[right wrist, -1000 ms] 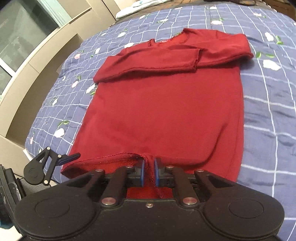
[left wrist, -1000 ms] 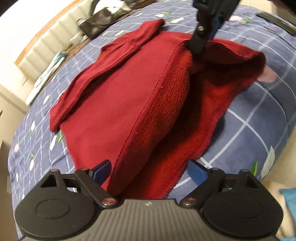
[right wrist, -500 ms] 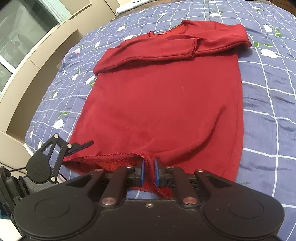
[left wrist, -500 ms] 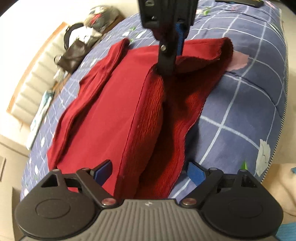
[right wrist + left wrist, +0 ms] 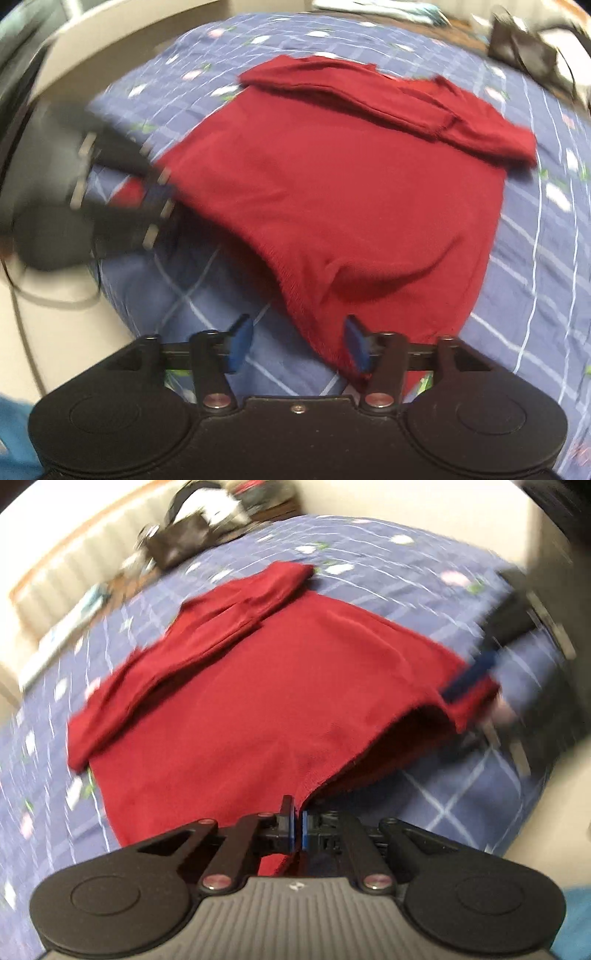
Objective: Fold small clothes
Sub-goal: 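Grasp the hem with the right tool while the left tool grasps the hem too, lifting toward the collar, then lift the hem with both tools and fold it over toward the collar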
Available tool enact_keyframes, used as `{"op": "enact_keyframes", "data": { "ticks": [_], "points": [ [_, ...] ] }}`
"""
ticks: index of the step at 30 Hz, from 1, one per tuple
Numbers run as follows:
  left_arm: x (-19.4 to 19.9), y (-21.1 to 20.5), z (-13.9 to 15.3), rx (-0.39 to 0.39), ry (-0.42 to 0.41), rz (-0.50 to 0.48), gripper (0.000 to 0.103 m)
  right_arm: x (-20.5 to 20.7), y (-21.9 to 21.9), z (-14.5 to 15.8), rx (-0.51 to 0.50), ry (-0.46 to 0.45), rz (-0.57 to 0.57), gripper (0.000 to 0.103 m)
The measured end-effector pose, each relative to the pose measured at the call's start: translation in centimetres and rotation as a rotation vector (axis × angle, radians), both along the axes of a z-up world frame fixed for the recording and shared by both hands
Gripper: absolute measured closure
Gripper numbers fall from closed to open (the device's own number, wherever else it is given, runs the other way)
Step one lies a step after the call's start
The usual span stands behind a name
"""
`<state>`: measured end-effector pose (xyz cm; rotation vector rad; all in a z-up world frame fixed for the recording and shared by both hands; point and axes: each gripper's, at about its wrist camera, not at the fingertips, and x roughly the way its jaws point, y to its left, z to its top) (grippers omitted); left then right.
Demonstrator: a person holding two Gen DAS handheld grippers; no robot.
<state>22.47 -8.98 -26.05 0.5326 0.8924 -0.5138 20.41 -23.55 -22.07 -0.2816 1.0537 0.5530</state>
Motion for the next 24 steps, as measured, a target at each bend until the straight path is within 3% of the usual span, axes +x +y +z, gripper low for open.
{"op": "enact_keyframes", "data": {
  "ticks": [7,13,15,17,21,24],
  "points": [
    [4.1,2.1,1.4,-0.166,0.179,0.146,0.1,-2.1,3.4,-2.8,-0.245,-0.251,0.096,0.035],
    [4.5,3.1,1.6,-0.222,0.221,0.185,0.1,-2.8,5.2,-5.4,-0.379,-0.443,0.097,0.035],
    [4.3,3.1,1.4,-0.214,0.208,0.173,0.1,-3.0,5.2,-5.4,-0.404,-0.488,0.085,0.052],
    [3.8,2.8,1.2,-0.2,0.194,0.154,0.1,-2.9,4.6,-4.9,-0.399,-0.486,0.052,0.08],
    [2.7,1.8,0.3,-0.163,0.174,0.107,0.099,-2.4,3.0,-3.4,-0.349,-0.451,0.011,0.099],
    [1.4,0.7,-0.4,-0.099,0.129,0.057,0.085,-1.1,1.9,-1.7,-0.272,-0.363,-0.049,0.1]
  ]
}}
